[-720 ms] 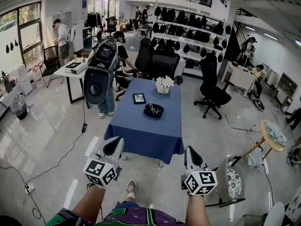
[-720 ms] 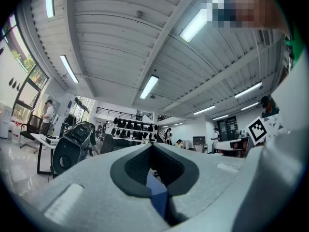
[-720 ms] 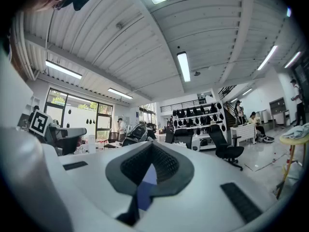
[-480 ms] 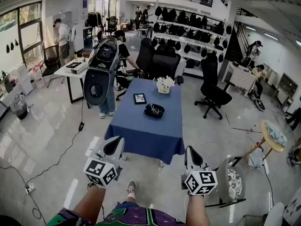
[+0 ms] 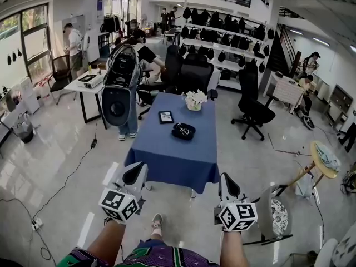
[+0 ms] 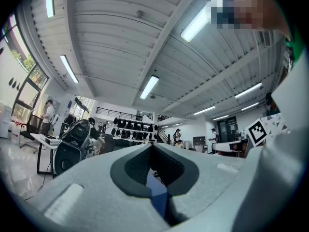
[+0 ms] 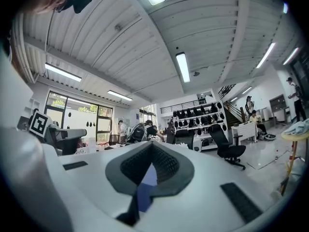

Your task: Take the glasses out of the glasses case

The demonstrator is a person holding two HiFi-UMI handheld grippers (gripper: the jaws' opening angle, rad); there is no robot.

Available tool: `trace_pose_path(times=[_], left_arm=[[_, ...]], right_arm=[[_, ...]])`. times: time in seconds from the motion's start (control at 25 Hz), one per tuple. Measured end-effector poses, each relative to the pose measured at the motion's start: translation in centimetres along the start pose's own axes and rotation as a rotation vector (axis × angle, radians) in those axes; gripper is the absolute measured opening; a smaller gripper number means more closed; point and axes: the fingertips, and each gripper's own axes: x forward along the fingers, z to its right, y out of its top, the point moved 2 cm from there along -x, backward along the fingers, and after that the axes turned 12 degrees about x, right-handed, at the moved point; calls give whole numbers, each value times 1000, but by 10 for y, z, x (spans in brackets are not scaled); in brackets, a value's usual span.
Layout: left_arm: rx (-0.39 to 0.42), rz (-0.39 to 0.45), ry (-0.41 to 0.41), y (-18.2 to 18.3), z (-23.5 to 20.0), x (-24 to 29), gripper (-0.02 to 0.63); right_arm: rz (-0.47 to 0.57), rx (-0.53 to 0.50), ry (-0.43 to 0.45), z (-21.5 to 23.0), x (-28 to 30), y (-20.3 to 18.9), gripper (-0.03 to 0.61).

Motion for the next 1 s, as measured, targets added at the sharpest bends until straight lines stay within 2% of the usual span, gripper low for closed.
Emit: trace_pose_path(times=[1.0], left_arm=[[3,-16,62,-5,-41,11,17]], right_arm=[[-39,26,74,-14,54,-9,2]])
